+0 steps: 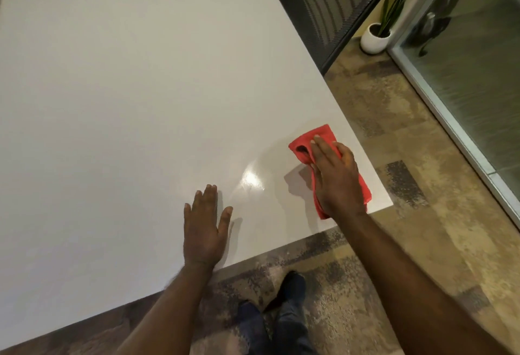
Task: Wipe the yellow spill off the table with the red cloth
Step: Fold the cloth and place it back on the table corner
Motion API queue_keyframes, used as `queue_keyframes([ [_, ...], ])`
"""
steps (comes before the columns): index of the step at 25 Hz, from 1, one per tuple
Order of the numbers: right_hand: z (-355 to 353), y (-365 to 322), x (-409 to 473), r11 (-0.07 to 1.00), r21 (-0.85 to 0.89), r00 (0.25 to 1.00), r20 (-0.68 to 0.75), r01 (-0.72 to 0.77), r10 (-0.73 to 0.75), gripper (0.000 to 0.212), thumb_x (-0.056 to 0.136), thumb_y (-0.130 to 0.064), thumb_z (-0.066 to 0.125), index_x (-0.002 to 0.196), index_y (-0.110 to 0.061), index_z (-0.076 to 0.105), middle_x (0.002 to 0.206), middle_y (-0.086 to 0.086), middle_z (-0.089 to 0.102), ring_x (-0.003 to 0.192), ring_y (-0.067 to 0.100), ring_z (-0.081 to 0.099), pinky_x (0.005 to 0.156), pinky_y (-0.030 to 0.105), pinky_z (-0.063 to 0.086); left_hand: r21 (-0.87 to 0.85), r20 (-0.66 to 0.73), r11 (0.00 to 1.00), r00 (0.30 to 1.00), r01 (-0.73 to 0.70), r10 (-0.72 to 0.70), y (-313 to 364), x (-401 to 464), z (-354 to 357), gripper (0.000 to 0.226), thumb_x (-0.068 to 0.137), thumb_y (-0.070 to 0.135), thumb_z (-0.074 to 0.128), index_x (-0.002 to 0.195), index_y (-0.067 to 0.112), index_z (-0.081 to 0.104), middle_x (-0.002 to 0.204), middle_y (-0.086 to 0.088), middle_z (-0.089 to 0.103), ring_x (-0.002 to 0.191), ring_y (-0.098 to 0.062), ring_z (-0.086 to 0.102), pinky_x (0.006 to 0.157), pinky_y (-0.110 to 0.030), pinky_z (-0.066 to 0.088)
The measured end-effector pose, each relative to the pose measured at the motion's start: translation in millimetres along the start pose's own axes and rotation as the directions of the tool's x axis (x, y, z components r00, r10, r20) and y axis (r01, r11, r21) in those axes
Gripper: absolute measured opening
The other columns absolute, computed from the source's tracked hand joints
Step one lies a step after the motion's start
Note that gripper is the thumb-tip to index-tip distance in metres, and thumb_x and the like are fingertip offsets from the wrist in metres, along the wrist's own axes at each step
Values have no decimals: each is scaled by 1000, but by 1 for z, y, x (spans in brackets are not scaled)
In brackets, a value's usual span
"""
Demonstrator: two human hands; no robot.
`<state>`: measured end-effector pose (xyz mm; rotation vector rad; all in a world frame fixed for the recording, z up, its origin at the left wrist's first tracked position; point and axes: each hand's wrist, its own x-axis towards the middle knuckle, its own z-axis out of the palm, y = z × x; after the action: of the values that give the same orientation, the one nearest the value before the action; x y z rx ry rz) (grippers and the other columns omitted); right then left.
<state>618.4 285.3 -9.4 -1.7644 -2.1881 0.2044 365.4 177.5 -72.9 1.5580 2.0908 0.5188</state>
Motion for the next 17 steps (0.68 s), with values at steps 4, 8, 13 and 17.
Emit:
queue_keyframes([
  [4,-19,-50,-22,886,7,881,101,463,-461,68,87,-15,71,148,-18,40,154,0,41,137,35,39,104,54,44,-508,119,847,987,157,-112,43,-6,-56,62,93,66,32,139,29,51,144,6,53,133,-12,49,106,-26,36],
  [8,-40,-87,-34,735,83,729,96,672,-678,60,92,-17,66,146,-18,43,154,-1,41,138,35,41,101,50,44,-746,345,598,938,293,-29,81,-19,-120,60,85,67,46,116,21,68,112,-5,74,103,-20,71,86,-29,57],
  [13,-80,-107,-18,609,319,654,-49,726,-754,60,87,-41,71,138,-17,51,153,6,43,139,30,40,103,50,43,-795,255,565,967,222,-22,100,-42,-164,31,87,43,64,106,20,73,102,-6,75,94,-21,71,77,-29,56],
  [17,-103,-93,-1,630,758,929,89,170,-359,99,59,-74,73,138,-24,40,151,-4,35,139,13,35,109,34,34,-834,142,528,988,156,-67,105,-59,-186,30,85,48,68,100,22,73,90,-4,70,82,-17,67,72,-29,54],
])
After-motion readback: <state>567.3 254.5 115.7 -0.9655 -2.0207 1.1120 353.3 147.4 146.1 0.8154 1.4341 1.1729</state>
